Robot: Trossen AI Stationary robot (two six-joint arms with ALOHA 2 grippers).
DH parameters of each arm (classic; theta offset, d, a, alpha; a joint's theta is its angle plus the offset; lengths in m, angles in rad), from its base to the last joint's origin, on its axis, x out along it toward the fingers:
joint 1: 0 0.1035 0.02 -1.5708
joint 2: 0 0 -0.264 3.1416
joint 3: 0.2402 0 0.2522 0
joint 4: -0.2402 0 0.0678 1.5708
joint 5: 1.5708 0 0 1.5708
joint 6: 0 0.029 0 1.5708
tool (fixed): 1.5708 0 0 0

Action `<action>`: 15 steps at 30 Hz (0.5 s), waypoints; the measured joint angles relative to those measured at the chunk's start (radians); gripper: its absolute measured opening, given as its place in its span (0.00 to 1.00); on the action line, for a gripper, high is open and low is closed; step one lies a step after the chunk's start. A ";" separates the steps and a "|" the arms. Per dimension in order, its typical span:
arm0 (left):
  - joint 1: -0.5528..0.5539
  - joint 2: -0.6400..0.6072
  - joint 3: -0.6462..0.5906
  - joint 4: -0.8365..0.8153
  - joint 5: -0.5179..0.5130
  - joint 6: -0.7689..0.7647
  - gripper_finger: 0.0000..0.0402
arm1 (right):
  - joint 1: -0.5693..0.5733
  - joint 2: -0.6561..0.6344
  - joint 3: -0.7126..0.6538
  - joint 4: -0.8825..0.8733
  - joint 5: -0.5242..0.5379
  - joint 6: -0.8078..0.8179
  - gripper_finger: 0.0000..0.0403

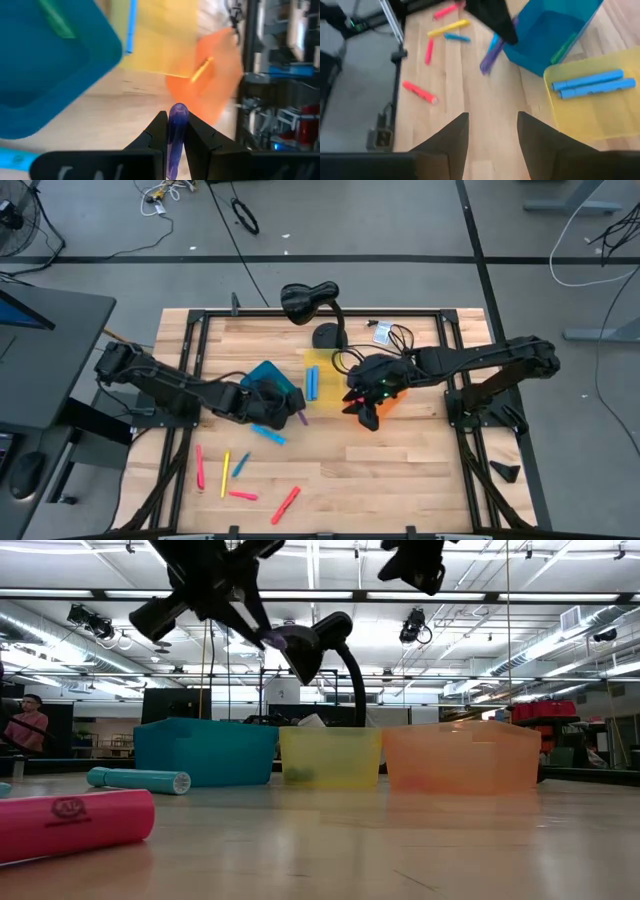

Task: Pick & Place Markers
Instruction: Put the purple transparent pen into the blue bin

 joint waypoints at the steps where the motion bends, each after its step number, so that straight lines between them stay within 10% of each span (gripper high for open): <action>1: 0.006 0.000 0.000 -0.012 0.011 -0.010 0.10 | 0.000 0.000 0.000 -0.015 -0.002 -0.020 0.41; 15: 0.139 0.000 0.000 -0.222 0.200 -0.168 0.10 | 0.000 0.000 0.000 -0.088 -0.017 -0.134 0.41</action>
